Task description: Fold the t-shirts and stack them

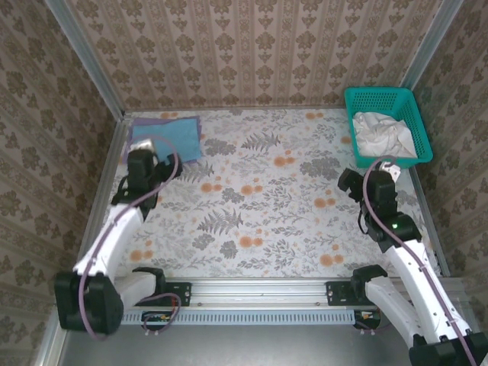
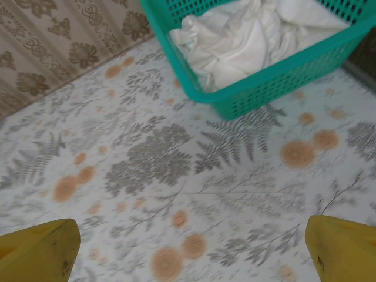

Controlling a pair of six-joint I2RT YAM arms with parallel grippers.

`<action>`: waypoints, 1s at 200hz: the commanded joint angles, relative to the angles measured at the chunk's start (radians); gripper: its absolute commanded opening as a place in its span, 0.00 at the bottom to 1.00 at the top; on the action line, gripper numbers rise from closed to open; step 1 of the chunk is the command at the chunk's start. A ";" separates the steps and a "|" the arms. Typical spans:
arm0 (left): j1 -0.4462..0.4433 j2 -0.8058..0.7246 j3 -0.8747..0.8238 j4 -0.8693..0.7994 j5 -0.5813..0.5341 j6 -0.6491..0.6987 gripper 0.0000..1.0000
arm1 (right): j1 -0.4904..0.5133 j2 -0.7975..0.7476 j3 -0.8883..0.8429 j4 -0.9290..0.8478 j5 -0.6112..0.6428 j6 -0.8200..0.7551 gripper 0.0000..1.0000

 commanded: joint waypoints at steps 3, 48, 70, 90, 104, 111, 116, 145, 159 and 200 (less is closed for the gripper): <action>0.109 -0.109 -0.172 0.138 -0.122 0.025 1.00 | -0.006 -0.026 -0.079 0.175 0.086 -0.176 1.00; 0.257 -0.151 -0.343 0.157 -0.078 0.102 1.00 | -0.009 0.055 -0.243 0.449 0.021 -0.352 1.00; 0.279 -0.072 -0.389 0.288 -0.048 0.147 1.00 | -0.010 0.088 -0.347 0.630 0.020 -0.421 1.00; 0.275 -0.009 -0.388 0.402 0.010 0.187 1.00 | -0.018 0.140 -0.373 0.680 0.022 -0.453 1.00; 0.271 0.046 -0.377 0.463 0.025 0.188 1.00 | -0.031 0.192 -0.378 0.691 0.021 -0.449 1.00; 0.266 0.074 -0.364 0.477 0.038 0.197 1.00 | -0.037 0.216 -0.383 0.705 0.019 -0.441 1.00; 0.259 0.099 -0.350 0.483 0.044 0.205 1.00 | -0.042 0.232 -0.388 0.726 0.013 -0.439 1.00; 0.208 0.259 -0.268 0.564 0.091 0.245 1.00 | -0.064 0.336 -0.357 0.799 -0.008 -0.437 0.99; 0.171 0.324 -0.244 0.632 0.069 0.238 1.00 | -0.074 0.408 -0.330 0.851 -0.016 -0.440 1.00; 0.084 0.443 -0.156 0.665 0.037 0.363 1.00 | -0.087 0.593 -0.327 1.185 -0.045 -0.457 0.99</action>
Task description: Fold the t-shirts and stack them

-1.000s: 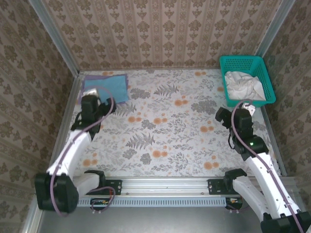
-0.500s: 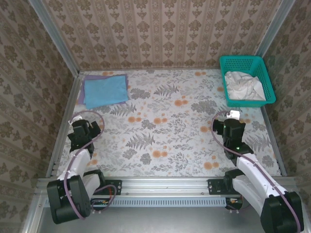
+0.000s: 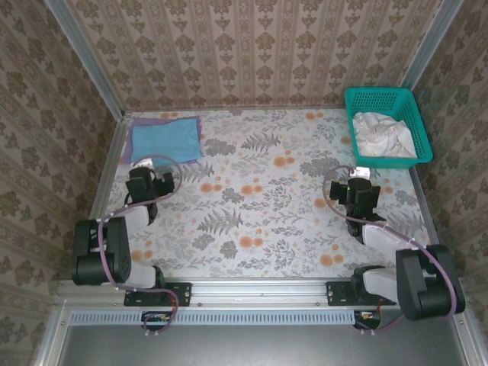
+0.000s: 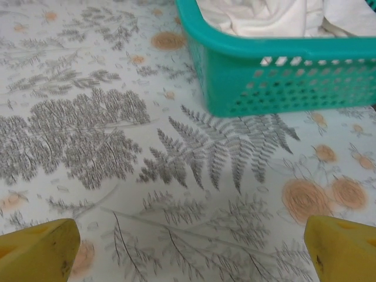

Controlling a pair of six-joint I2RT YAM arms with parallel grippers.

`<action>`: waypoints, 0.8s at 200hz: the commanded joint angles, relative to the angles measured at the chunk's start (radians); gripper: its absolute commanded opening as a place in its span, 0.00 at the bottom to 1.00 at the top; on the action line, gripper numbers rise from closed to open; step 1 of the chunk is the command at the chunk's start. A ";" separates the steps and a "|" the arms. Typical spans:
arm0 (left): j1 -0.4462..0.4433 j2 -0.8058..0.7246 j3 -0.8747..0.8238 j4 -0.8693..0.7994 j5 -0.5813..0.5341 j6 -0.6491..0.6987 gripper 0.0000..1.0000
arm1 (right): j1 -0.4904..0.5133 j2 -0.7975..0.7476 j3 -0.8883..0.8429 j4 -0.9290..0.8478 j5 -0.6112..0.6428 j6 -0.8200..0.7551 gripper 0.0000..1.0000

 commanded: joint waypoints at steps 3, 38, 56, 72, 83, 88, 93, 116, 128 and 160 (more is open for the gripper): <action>-0.025 0.033 0.022 0.116 -0.012 0.095 1.00 | -0.008 0.084 0.017 0.285 -0.033 -0.021 1.00; 0.003 0.055 -0.019 0.202 0.092 0.099 1.00 | -0.015 0.199 0.034 0.377 -0.051 0.001 1.00; 0.019 0.052 -0.065 0.279 0.140 0.098 1.00 | -0.013 0.236 0.031 0.425 -0.078 -0.011 1.00; 0.001 0.049 -0.135 0.401 0.115 0.106 1.00 | -0.012 0.243 0.000 0.481 -0.106 -0.024 1.00; -0.026 0.098 -0.185 0.544 0.091 0.138 1.00 | -0.011 0.258 -0.051 0.586 -0.125 -0.031 1.00; -0.040 0.108 -0.196 0.593 0.072 0.159 1.00 | -0.012 0.277 -0.076 0.660 -0.133 -0.035 1.00; -0.048 0.097 -0.193 0.558 0.058 0.160 1.00 | -0.012 0.306 -0.096 0.724 -0.142 -0.040 1.00; -0.031 0.094 -0.104 0.385 0.071 0.141 1.00 | -0.009 0.303 -0.065 0.641 -0.141 -0.040 0.99; -0.015 0.101 -0.102 0.396 0.099 0.130 1.00 | -0.011 0.316 0.023 0.495 -0.150 -0.044 1.00; -0.011 0.098 -0.101 0.385 0.103 0.127 1.00 | -0.042 0.311 0.055 0.440 -0.208 -0.025 1.00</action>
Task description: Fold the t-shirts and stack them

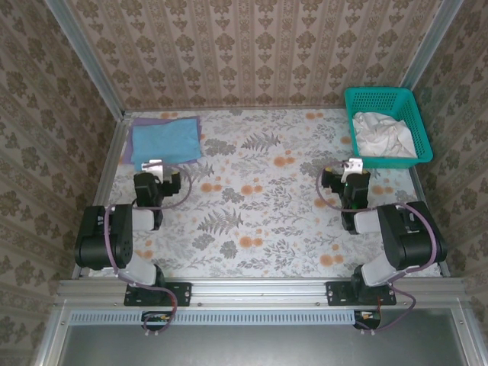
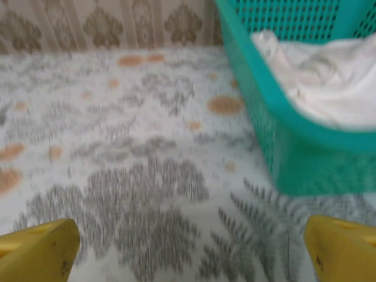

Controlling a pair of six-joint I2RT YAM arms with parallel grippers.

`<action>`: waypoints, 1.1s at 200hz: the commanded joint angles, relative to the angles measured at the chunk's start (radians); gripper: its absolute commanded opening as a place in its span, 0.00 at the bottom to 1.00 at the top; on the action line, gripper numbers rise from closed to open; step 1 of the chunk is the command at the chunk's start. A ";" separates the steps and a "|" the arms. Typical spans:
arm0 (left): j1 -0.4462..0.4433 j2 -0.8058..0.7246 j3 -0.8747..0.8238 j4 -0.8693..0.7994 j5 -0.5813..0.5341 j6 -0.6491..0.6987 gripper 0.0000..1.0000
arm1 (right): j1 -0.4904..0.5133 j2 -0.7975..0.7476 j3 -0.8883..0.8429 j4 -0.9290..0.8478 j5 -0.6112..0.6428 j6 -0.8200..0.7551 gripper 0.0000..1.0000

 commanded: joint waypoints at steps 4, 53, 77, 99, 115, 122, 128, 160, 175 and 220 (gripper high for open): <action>0.002 -0.005 0.013 -0.003 0.021 0.006 1.00 | -0.011 -0.006 0.018 -0.048 -0.046 0.004 1.00; 0.000 -0.007 0.013 -0.004 0.022 0.007 1.00 | -0.011 -0.005 0.018 -0.050 -0.047 0.004 1.00; 0.000 -0.007 0.013 -0.005 0.021 0.006 1.00 | -0.011 -0.007 0.018 -0.048 -0.047 0.004 1.00; 0.000 -0.005 0.011 0.001 0.019 0.008 1.00 | -0.011 -0.007 0.017 -0.048 -0.046 0.004 0.99; -0.001 -0.007 0.011 0.002 0.018 0.010 1.00 | -0.011 -0.007 0.017 -0.049 -0.047 0.004 1.00; -0.001 -0.007 0.010 0.004 0.018 0.010 1.00 | -0.011 -0.006 0.017 -0.049 -0.046 0.004 0.99; -0.001 -0.007 0.008 0.006 0.016 0.010 1.00 | -0.011 -0.006 0.017 -0.048 -0.047 0.004 1.00; -0.006 -0.008 0.009 0.007 0.010 0.011 1.00 | -0.011 -0.007 0.017 -0.048 -0.046 0.004 0.99; -0.006 -0.007 0.010 0.007 0.010 0.012 1.00 | -0.011 -0.006 0.017 -0.047 -0.046 0.004 1.00; -0.006 -0.006 0.009 0.007 0.010 0.012 1.00 | -0.007 -0.009 0.005 -0.027 -0.043 -0.001 0.99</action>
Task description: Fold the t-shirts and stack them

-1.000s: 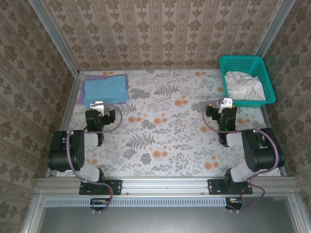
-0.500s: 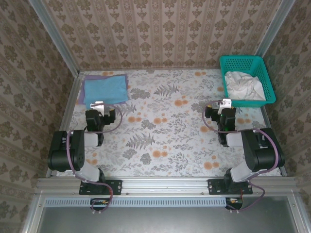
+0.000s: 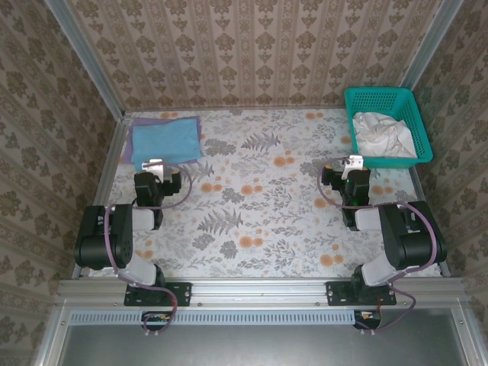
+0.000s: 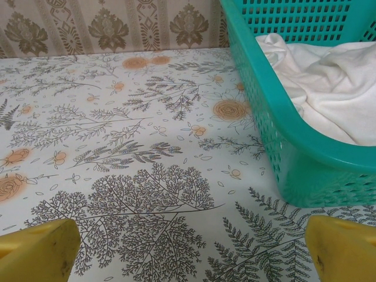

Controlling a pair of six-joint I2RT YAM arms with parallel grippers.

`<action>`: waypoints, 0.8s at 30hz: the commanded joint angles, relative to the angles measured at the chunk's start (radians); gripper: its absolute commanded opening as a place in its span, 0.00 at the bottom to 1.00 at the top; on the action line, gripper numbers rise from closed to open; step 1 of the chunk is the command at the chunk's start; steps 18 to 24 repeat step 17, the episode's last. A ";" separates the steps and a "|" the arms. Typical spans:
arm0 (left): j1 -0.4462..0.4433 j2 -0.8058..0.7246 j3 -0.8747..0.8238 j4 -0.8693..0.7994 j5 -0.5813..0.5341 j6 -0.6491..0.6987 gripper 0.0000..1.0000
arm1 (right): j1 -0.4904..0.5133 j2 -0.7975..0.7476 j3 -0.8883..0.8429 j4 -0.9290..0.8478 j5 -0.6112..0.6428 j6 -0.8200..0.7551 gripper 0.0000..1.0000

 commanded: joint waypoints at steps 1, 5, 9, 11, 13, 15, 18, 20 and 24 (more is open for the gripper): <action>-0.004 -0.006 0.008 0.008 0.006 0.012 1.00 | 0.002 -0.009 -0.013 0.012 -0.011 -0.001 0.99; -0.004 -0.008 0.008 0.008 0.006 0.011 1.00 | 0.004 -0.010 -0.020 0.026 -0.008 -0.002 1.00; -0.003 -0.007 0.008 0.008 0.007 0.011 1.00 | 0.003 -0.009 -0.020 0.024 -0.008 -0.002 1.00; -0.004 -0.007 0.008 0.008 0.006 0.011 1.00 | 0.006 -0.004 -0.001 -0.008 -0.019 -0.008 0.99; -0.004 -0.007 0.008 0.009 0.006 0.011 1.00 | -0.001 -0.003 0.011 -0.024 -0.043 -0.010 0.99; -0.004 -0.007 0.007 0.009 0.006 0.011 1.00 | -0.001 -0.004 0.010 -0.023 -0.041 -0.010 0.99; -0.004 -0.007 0.008 0.008 0.007 0.010 1.00 | -0.001 -0.006 0.005 -0.017 -0.044 -0.011 1.00; -0.004 -0.007 0.008 0.008 0.007 0.010 1.00 | -0.001 -0.006 0.005 -0.017 -0.044 -0.011 1.00; -0.004 -0.007 0.008 0.008 0.007 0.010 1.00 | -0.001 -0.006 0.005 -0.017 -0.044 -0.011 1.00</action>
